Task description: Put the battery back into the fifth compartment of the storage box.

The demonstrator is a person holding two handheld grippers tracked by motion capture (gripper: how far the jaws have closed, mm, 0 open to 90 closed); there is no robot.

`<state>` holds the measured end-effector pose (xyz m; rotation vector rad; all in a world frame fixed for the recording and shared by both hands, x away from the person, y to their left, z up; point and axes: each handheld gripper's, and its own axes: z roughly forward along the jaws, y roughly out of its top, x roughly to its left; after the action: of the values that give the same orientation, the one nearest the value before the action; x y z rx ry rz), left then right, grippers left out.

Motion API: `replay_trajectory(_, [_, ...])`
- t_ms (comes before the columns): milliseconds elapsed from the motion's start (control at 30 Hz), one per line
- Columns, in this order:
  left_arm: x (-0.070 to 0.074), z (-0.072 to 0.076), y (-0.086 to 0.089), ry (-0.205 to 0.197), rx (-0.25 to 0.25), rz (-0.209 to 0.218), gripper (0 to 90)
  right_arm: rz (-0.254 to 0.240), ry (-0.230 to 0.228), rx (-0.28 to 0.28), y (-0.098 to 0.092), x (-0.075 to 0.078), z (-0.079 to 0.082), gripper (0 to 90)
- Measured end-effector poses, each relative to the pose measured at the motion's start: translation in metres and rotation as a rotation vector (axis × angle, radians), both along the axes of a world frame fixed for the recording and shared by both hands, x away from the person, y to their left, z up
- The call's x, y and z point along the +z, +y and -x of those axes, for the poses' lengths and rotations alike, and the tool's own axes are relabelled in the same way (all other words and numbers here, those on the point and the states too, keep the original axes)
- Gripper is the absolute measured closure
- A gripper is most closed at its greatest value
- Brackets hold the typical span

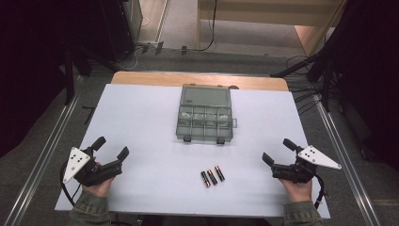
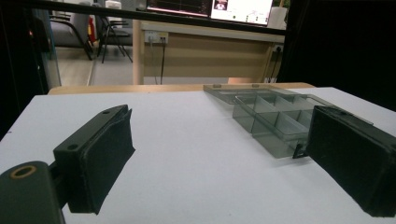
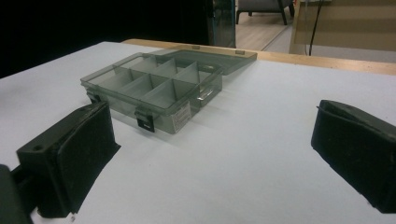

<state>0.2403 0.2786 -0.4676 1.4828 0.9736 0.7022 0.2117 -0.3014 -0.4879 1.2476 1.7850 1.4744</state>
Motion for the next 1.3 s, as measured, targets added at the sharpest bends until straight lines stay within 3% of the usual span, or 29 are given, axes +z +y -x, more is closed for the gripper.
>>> replay_trajectory(300, [-0.002,0.001,0.006,0.017,0.023,0.047,7.5,0.004,0.04,0.01,0.006,0.0,-0.001,0.9])
replay_trajectory(633, [-0.002,0.001,0.002,0.023,0.009,0.013,7.5,0.122,0.12,0.115,0.031,0.001,-0.004,4.7])
replay_trajectory(767, [-0.002,0.001,0.003,0.022,0.01,0.017,7.5,0.141,0.163,0.135,0.037,0.001,-0.006,3.5])
replay_trajectory(1300, [-0.005,-0.001,-0.001,0.041,-0.009,-0.004,7.5,0.226,0.232,0.24,0.065,0.003,-0.011,3.0])
